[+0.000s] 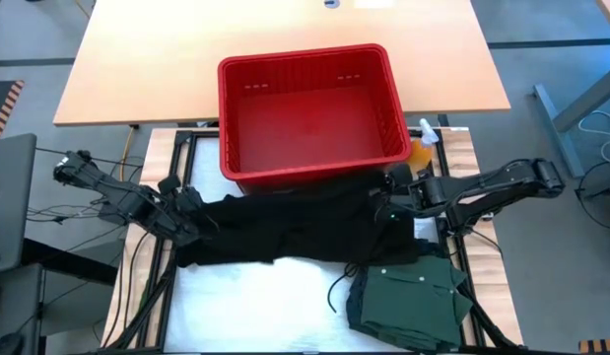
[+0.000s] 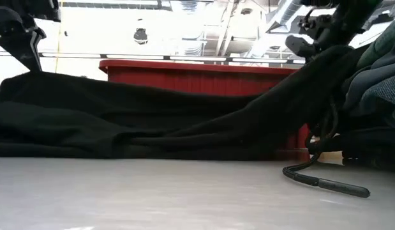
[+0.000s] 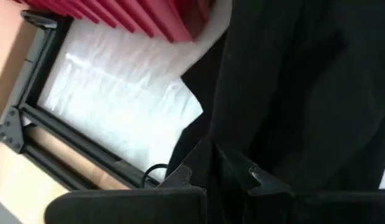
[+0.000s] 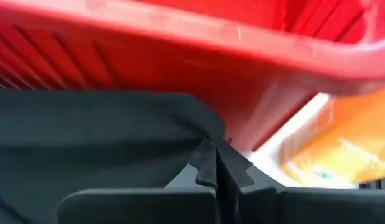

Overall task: Fold laundry
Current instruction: Fold the black shirt

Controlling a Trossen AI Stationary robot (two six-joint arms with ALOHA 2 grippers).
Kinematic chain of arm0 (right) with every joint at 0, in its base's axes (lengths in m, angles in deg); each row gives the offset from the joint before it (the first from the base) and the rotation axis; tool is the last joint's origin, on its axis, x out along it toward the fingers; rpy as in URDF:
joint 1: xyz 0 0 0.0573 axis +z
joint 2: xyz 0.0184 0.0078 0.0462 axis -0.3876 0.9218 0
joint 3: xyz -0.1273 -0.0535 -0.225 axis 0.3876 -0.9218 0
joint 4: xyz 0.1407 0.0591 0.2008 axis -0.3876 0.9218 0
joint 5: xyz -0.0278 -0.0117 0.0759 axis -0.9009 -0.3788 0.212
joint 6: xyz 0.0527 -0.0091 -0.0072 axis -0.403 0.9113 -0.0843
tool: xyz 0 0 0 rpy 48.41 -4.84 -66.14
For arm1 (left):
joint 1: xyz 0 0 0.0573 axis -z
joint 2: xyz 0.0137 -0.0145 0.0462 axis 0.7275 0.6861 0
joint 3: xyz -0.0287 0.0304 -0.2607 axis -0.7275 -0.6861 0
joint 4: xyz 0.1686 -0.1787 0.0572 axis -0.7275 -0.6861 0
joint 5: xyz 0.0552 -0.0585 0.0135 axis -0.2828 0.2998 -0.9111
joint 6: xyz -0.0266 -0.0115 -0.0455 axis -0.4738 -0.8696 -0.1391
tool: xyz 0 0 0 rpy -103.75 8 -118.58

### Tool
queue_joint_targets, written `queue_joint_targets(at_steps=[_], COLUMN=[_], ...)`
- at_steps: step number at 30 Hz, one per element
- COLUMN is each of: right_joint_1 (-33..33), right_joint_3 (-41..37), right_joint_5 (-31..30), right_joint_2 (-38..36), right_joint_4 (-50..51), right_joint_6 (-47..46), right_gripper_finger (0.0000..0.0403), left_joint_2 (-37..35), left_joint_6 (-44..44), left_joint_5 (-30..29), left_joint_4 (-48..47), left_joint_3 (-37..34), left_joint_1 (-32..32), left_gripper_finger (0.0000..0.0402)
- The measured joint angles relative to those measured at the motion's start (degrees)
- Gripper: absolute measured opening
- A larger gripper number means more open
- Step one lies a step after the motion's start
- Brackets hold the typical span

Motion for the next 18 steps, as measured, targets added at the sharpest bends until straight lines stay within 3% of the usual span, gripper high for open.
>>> queue_joint_targets(at_steps=[4, 9, 13, 18], right_joint_1=[-0.3, -2.9, -5.5, -8.7], right_joint_3=[0.0, 0.0, 0.0, 0.7], right_joint_5=[1.8, 2.7, 3.6, 5.7], right_joint_2=[3.1, 7.1, 8.8, 9.0], right_joint_4=[2.4, 3.2, -4.5, -10.5], right_joint_6=[-5.1, -10.9, -6.3, 1.6], right_gripper_finger=[0.0015, 0.0016, 0.0017, 0.0017], left_joint_2=[0.0, 0.2, -0.1, -0.6], left_joint_6=[0.5, 1.3, 3.4, 6.7], left_joint_5=[1.3, -2.5, -3.3, 0.3], left_joint_4=[1.7, 3.8, 4.8, 9.3], left_joint_3=[-4.5, -5.3, -5.3, -5.3], left_joint_1=[-0.8, -3.5, -7.3, -10.8], left_gripper_finger=[0.0, 0.0, 0.0, 0.0])
